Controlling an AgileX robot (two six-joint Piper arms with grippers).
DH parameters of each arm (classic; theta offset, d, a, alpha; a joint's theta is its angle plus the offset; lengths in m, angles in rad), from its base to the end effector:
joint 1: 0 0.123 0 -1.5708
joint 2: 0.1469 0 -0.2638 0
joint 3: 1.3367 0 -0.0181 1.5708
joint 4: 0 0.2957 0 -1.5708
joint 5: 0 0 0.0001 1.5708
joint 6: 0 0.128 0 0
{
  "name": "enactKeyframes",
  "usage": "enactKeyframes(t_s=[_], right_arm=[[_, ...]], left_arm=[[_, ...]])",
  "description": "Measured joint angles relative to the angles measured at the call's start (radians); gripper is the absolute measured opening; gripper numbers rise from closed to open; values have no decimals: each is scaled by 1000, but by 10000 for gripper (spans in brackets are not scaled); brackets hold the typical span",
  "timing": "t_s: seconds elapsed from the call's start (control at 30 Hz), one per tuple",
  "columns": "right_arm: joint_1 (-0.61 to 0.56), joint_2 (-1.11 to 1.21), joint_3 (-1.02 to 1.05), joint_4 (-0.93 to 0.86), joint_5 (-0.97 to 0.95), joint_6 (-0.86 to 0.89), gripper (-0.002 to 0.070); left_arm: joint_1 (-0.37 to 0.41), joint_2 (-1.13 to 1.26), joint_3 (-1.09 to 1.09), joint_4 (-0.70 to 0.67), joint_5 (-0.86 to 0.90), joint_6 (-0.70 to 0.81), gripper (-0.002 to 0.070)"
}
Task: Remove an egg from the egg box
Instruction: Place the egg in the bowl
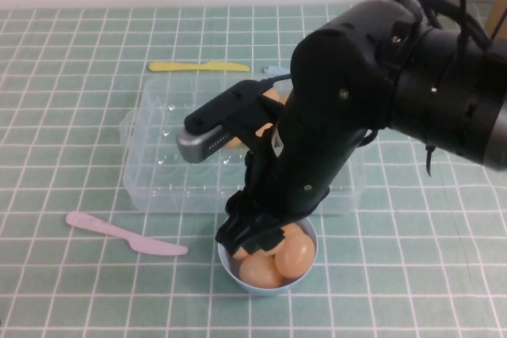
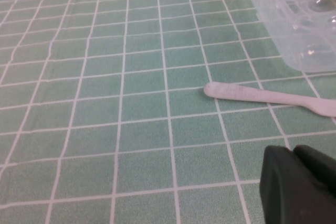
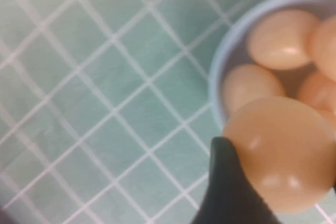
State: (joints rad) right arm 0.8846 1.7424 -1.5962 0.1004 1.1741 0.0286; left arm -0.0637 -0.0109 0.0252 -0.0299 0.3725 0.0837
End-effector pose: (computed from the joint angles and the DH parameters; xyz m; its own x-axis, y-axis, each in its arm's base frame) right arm 0.2577 0.3334 0.2540 -0.6494 -0.6869 -0.3264 -0.7478 0.6549 0.1094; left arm 0.1541 -0.0112 0.1605 -0.2898 0.0744 -0.9542 0.0903 0.9946 0.0501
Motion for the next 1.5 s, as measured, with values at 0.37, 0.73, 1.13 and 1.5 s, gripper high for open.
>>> enactKeyframes(t_s=[0.37, 0.73, 1.13, 1.5], right_arm=[[32, 77, 6, -81, 1, 171, 350], [46, 112, 6, -91, -58, 180, 348], [46, 149, 6, -137, -79, 181, 344], [46, 149, 6, -169, -83, 184, 343]], left_arm=[[0, 0, 0, 0, 0, 0, -3], [0, 0, 0, 0, 0, 0, -3], [0, 0, 0, 0, 0, 0, -3], [0, 0, 0, 0, 0, 0, -3]])
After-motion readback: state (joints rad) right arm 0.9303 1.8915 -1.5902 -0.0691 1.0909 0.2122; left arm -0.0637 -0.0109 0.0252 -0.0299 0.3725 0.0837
